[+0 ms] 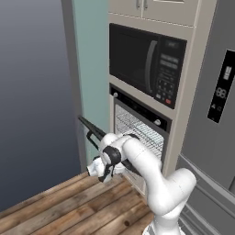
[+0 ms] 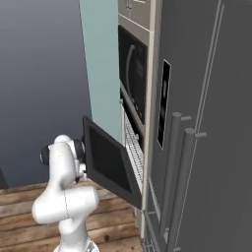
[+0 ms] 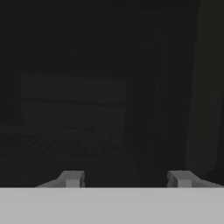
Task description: Take the baked cake out of the oven and place it on the plate for cooling. Then close the oven door.
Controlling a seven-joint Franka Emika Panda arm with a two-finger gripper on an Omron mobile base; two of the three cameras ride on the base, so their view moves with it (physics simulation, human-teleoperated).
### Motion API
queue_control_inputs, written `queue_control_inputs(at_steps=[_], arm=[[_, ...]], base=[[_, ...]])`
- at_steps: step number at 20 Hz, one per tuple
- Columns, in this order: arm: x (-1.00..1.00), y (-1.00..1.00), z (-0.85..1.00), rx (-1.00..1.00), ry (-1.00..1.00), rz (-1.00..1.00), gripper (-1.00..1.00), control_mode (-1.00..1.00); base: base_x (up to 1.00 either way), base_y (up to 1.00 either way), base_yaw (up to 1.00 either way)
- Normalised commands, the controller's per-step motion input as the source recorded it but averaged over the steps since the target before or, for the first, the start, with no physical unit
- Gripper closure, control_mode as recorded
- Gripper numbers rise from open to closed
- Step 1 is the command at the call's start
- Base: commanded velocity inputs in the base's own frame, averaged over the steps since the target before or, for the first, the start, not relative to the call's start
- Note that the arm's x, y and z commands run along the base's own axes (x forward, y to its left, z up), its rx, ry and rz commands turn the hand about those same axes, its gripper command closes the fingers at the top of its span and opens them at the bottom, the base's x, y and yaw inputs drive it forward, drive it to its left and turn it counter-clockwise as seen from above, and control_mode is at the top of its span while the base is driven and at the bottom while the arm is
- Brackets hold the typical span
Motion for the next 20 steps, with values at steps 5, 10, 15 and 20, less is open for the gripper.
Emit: queue_control_inputs(at_steps=[5, 10, 15, 20], arm=[[1.00, 0.00, 1.00, -0.53, 0.00, -0.41, -1.00, -1.00], [1.00, -0.02, 1.00, -0.54, 0.00, -0.41, -1.00, -1.00], [1.00, -0.16, 0.91, -0.49, 0.00, -0.42, -1.00, -1.00], [1.00, -0.38, 0.54, -0.42, 0.04, -0.42, -1.00, -1.00]], base=[[0.00, 0.00, 0.00], [0.00, 0.00, 0.00], [0.00, 0.00, 0.00], [0.00, 0.00, 0.00]])
